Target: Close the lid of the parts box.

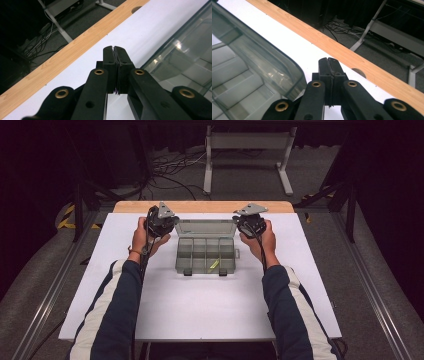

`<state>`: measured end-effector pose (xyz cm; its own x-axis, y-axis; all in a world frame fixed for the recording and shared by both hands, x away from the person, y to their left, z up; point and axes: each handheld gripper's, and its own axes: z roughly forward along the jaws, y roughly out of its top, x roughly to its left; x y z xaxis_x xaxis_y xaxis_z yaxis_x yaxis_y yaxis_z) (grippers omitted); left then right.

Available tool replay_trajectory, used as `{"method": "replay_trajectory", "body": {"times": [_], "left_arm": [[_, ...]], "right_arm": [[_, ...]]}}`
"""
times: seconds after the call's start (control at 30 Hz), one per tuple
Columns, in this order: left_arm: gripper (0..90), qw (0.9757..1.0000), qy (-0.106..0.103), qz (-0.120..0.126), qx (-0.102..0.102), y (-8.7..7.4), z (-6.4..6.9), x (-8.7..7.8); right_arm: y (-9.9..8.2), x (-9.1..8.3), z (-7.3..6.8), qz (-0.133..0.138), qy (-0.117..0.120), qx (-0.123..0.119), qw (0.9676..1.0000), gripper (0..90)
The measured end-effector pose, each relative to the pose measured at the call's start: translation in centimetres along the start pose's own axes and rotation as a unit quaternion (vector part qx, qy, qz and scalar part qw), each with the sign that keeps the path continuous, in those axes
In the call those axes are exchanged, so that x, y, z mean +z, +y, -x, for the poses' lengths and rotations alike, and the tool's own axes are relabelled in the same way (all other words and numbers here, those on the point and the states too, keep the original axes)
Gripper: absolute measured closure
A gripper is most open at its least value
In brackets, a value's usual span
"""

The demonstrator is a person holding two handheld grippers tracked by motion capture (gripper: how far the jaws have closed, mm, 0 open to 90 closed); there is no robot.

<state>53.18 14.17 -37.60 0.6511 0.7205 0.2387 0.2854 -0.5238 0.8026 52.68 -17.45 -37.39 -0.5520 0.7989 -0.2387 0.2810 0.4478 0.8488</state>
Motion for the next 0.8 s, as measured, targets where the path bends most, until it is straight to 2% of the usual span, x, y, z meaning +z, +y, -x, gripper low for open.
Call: {"method": "replay_trajectory", "body": {"times": [0.1,0.27,0.53,0.8], "left_arm": [[88.3,1.0000,0.001,0.007,0.005,-0.2,0.1,-0.1],[89.1,0.9998,0.002,0.018,0.000,-0.5,0.3,-0.2],[89.3,0.9998,0.001,0.022,-0.001,-0.9,0.8,-0.4],[89.2,0.9996,0.007,0.029,0.001,-1.4,1.2,-0.6]], "right_arm": [[-0.2,-0.2,-0.2,0.000,-0.001,0.001,1.0000,90.0],[-0.7,-0.4,-0.5,0.006,0.006,0.017,0.9998,90.0],[-1.0,-0.8,-1.0,0.005,-0.005,0.009,0.9999,90.0],[-1.5,-1.3,-1.4,0.005,-0.010,0.015,0.9998,90.0]]}}
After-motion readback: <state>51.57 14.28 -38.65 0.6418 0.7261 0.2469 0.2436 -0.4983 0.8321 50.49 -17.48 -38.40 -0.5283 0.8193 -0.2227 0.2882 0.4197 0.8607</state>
